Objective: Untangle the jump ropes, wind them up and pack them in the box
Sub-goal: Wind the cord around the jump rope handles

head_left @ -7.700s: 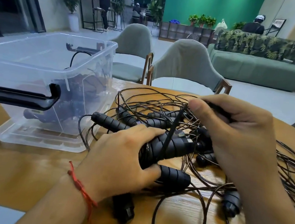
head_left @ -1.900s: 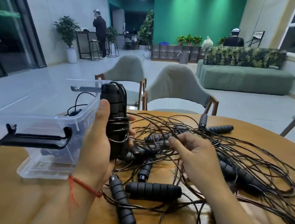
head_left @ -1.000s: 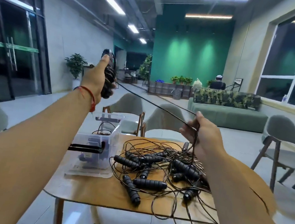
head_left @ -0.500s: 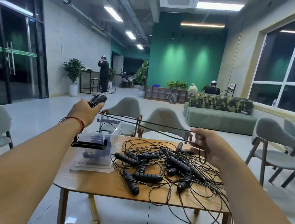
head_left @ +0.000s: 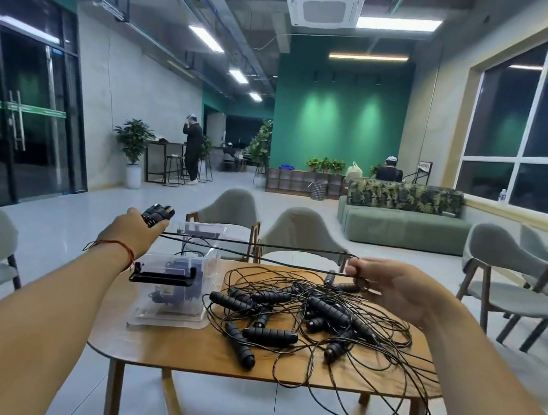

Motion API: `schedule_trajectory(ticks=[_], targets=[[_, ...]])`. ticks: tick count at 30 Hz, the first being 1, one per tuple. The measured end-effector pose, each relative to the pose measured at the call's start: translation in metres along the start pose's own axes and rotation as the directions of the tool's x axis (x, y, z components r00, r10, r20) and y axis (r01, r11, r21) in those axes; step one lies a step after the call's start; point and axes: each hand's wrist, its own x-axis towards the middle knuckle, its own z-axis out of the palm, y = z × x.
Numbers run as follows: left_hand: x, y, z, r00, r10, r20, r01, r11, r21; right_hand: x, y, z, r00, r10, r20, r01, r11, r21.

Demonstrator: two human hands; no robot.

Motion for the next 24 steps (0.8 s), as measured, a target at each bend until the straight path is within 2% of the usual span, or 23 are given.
schedule_trajectory(ticks=[3, 6, 10, 12, 15, 18, 20, 24], targets=[[0.002, -0.004, 0.0, 1.0, 0.027, -0.004, -0.027, 0.997, 0.077, -0.001, -0.001, -0.002, 0.997, -0.022, -0.069, 0.002, 0.964, -0.267], [0.003, -0.008, 0.0, 0.999, 0.037, -0.012, -0.035, 0.99, 0.134, 0.001, -0.001, -0.006, 0.952, -0.184, -0.247, 0.025, 0.845, -0.534], [-0.005, 0.003, 0.006, 0.997, 0.073, -0.024, -0.068, 0.987, 0.148, 0.006, 0.001, -0.004, 0.897, -0.294, -0.33, -0.056, 0.666, -0.744], [-0.01, 0.012, 0.005, 0.994, 0.102, -0.031, -0.098, 0.989, 0.111, 0.006, 0.005, -0.006, 0.886, -0.311, -0.344, -0.08, 0.629, -0.773], [-0.015, 0.025, -0.002, 0.99, 0.139, -0.021, -0.14, 0.99, -0.033, 0.002, 0.014, -0.015, 0.886, -0.285, -0.366, -0.091, 0.667, -0.739], [-0.027, 0.047, -0.012, 0.965, 0.26, -0.006, -0.258, 0.953, -0.158, 0.001, 0.024, -0.013, 0.931, -0.194, -0.309, -0.104, 0.672, -0.734], [-0.04, 0.068, -0.016, 0.923, 0.385, 0.005, -0.374, 0.9, -0.224, 0.004, 0.028, -0.004, 0.951, -0.158, -0.267, -0.109, 0.635, -0.765], [-0.068, 0.109, -0.02, 0.788, 0.611, 0.069, -0.575, 0.772, -0.27, 0.014, 0.023, 0.011, 0.914, -0.269, -0.305, -0.053, 0.664, -0.746]])
